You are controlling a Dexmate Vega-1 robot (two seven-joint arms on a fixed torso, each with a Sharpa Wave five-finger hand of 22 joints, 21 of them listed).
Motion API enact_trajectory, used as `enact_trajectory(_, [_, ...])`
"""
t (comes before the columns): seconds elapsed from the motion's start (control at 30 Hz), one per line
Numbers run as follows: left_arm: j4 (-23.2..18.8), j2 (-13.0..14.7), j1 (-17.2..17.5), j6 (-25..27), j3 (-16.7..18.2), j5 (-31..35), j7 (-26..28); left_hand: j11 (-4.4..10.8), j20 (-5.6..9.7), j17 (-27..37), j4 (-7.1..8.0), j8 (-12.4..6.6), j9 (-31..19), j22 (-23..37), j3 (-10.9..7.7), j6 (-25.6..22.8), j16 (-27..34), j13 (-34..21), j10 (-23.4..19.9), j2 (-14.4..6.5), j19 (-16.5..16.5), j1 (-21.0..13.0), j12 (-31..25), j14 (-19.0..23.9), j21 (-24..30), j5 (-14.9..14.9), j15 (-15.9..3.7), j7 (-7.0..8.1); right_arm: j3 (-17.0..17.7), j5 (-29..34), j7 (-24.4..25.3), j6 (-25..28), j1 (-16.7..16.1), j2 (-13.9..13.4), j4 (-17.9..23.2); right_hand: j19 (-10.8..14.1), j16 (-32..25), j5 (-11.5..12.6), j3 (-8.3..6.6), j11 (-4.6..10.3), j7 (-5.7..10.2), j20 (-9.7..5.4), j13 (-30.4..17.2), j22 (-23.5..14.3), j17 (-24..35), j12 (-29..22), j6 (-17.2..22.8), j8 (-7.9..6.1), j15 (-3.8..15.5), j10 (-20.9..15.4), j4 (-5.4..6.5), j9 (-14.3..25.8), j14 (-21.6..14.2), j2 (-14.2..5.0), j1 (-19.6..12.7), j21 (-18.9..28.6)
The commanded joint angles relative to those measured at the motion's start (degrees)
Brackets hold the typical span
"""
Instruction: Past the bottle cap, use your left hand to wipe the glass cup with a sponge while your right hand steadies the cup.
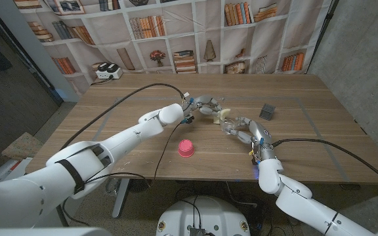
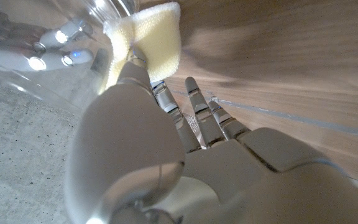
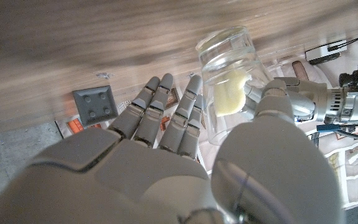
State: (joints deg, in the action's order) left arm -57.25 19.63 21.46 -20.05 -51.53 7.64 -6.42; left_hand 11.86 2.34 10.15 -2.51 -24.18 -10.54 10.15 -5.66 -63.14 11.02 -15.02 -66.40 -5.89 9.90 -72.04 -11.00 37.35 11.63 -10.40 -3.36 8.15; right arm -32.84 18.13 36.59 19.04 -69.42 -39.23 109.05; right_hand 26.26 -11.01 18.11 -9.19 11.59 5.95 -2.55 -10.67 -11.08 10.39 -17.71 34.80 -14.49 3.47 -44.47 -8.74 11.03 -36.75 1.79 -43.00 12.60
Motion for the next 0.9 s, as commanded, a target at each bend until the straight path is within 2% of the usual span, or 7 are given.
enact_trajectory(0.03, [9.8,-4.7,-5.2,-6.3,-2.3,2.0,0.8,0.34,0.60,0.1,0.51,-0.23,-0.3,0.2,-1.10,-3.3,-0.2,-0.4,-0.3,-0.1,-0.1,0.1,-0.4,-0.3,0.0,-0.3,-7.71,-2.68,-0.4,0.3,-0.3,1.1,-0.1,0.0,0.7,0.7,0.2,0.0,-1.98,0.38,4.86,-0.33,-0.1,-0.1,0.2,0.2,5.4,-0.29,1.97,-0.4,1.76,0.2,-0.4,-1.14,-0.8,0.1])
enact_trajectory(0.3, [21.0,-9.9,-9.0,-12.0,-4.1,1.3,0.6,0.35,0.61,0.1,0.53,-0.27,-0.3,0.2,-1.17,-3.4,-0.2,-0.4,-0.3,0.0,-0.1,0.2,-0.5,-0.3,0.0,-0.3,-7.73,-2.68,-0.2,0.1,0.1,2.2,-0.5,0.3,1.2,0.7,0.2,0.0,-1.99,0.37,4.85,-0.36,-0.1,-0.1,0.2,0.2,5.4,-0.23,2.01,-0.5,1.76,0.2,-0.4,-1.14,-0.8,0.1])
enact_trajectory(0.43, [22.9,-10.6,-9.4,-13.4,-4.7,1.0,0.7,0.35,0.57,0.1,0.55,-0.25,-0.3,0.2,-1.22,-3.3,-0.2,-0.4,-0.2,0.0,-0.1,0.2,-0.5,-0.4,0.0,-0.3,-7.74,-2.65,-0.3,0.1,0.5,2.4,-0.6,0.5,1.2,0.7,0.2,-0.1,-2.01,0.37,4.98,-0.37,-0.1,-0.1,0.2,0.2,5.5,-0.18,2.08,-0.5,1.75,0.2,-0.4,-1.14,-0.8,0.1])
enact_trajectory(0.53, [20.7,-9.3,-8.7,-12.8,-4.5,0.9,0.8,0.35,0.57,0.1,0.57,-0.25,-0.3,0.2,-1.25,-3.3,-0.2,-0.4,-0.2,0.0,-0.1,0.2,-0.5,-0.3,0.0,-0.3,-7.72,-2.74,-0.3,0.2,0.8,2.1,-0.6,0.5,1.1,0.7,0.2,-0.1,-2.02,0.37,4.96,-0.37,-0.1,-0.1,0.2,0.3,5.5,-0.14,2.08,-0.5,1.75,0.2,-0.4,-1.14,-0.8,0.1])
enact_trajectory(0.7, [11.3,-4.5,-5.7,-8.2,-3.1,1.2,1.7,0.35,0.56,0.1,0.58,-0.26,-0.3,0.2,-1.31,-3.2,-0.2,-0.5,-0.2,0.0,-0.1,0.2,-0.5,-0.3,0.0,-0.3,-7.71,-2.67,-0.8,0.9,1.6,1.9,-0.4,0.9,0.7,0.7,0.2,-0.2,-2.03,0.39,4.88,-0.37,-0.1,-0.1,0.2,0.3,5.5,-0.09,2.01,-0.5,1.75,0.2,-0.5,-1.14,-0.7,0.1])
enact_trajectory(0.9, [4.9,-0.6,-3.4,-5.1,-1.7,2.1,2.5,0.37,0.56,0.1,0.59,-0.31,-0.3,0.2,-1.38,-3.3,-0.2,-0.5,-0.2,0.0,-0.2,0.2,-0.5,-0.4,0.0,-0.3,-7.73,-2.73,-1.4,2.2,2.4,2.5,-0.5,1.2,1.1,0.7,0.2,-0.2,-2.05,0.41,4.88,-0.38,-0.1,-0.1,0.2,0.4,5.5,-0.01,2.08,-0.5,1.75,0.2,-0.6,-1.14,-0.7,0.1])
